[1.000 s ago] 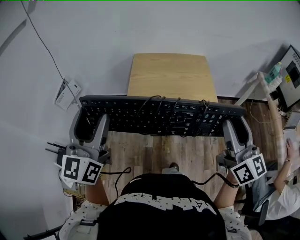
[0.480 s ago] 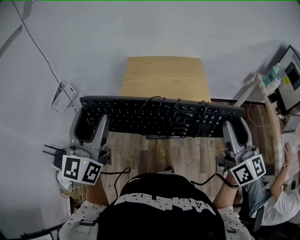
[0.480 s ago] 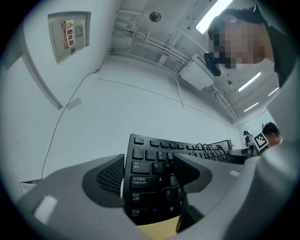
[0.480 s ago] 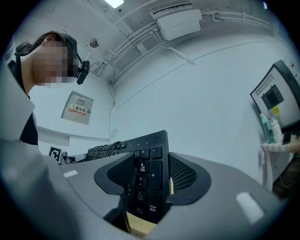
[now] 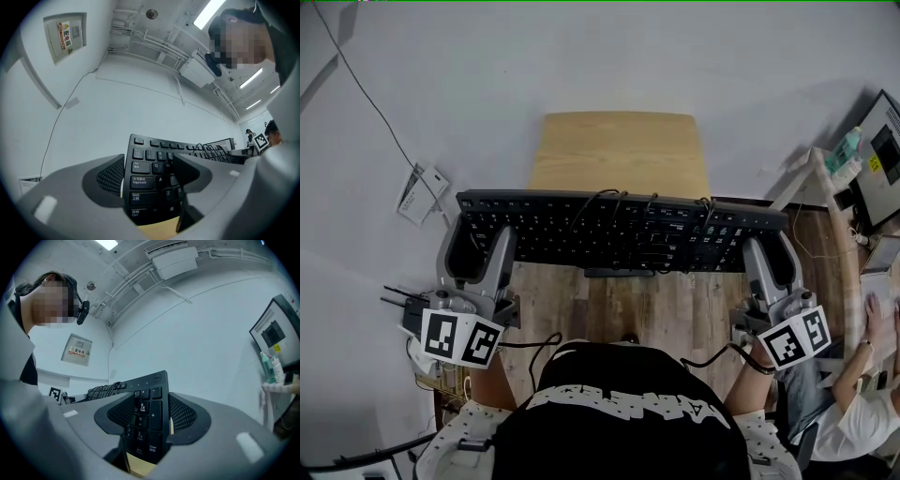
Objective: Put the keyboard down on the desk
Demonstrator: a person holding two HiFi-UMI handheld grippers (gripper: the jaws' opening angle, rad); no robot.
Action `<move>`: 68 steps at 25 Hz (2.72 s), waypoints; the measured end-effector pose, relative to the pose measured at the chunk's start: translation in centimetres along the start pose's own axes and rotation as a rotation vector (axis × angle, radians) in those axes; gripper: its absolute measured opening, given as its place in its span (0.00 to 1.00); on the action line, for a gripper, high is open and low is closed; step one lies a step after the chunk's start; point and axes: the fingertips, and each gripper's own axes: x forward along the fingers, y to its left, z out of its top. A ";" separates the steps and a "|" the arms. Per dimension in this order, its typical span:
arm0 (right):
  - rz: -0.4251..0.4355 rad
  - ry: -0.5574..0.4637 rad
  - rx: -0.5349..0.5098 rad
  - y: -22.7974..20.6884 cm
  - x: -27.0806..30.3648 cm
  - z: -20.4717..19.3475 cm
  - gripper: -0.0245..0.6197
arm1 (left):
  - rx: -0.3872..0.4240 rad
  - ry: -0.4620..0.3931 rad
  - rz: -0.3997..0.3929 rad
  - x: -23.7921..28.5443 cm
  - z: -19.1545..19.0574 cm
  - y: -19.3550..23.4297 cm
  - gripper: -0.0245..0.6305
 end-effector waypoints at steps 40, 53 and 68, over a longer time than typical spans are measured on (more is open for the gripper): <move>0.002 -0.020 0.001 0.0 0.0 0.2 0.40 | -0.006 0.011 -0.010 0.1 0.2 -0.1 0.50; -0.011 0.017 0.005 -0.5 0.3 -0.6 0.41 | -0.018 0.033 -0.006 0.3 -1.1 0.0 0.50; -0.023 0.031 0.017 -0.1 0.1 -0.2 0.41 | -0.016 0.048 -0.035 0.3 -0.5 -0.1 0.50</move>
